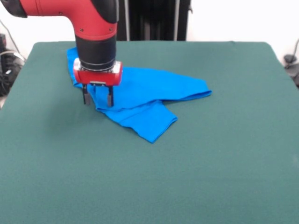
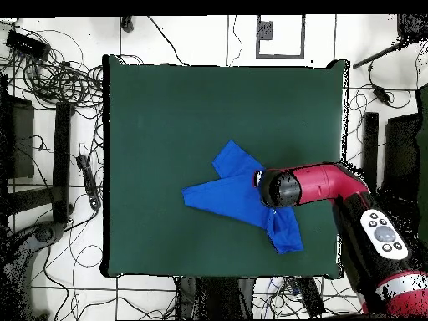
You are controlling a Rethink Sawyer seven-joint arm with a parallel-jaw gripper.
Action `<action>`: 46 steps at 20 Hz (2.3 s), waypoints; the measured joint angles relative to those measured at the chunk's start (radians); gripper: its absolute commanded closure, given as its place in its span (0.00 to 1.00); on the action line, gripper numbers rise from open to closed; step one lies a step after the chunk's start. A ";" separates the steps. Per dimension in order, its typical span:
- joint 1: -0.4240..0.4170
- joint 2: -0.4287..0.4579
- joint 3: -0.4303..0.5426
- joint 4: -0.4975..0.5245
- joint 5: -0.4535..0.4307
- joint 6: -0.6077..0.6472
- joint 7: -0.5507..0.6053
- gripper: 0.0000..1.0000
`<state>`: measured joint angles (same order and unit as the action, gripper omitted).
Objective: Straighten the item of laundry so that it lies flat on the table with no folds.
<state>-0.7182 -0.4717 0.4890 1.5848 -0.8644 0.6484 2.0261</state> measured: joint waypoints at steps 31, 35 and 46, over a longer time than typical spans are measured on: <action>0.018 -0.058 -0.029 0.004 0.029 -0.017 0.000 0.00; 0.017 -0.057 -0.029 0.005 0.037 -0.017 0.000 0.00; 0.020 -0.036 -0.035 0.006 0.045 -0.025 0.000 0.00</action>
<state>-0.6979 -0.5073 0.4542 1.5908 -0.8195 0.6232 2.0261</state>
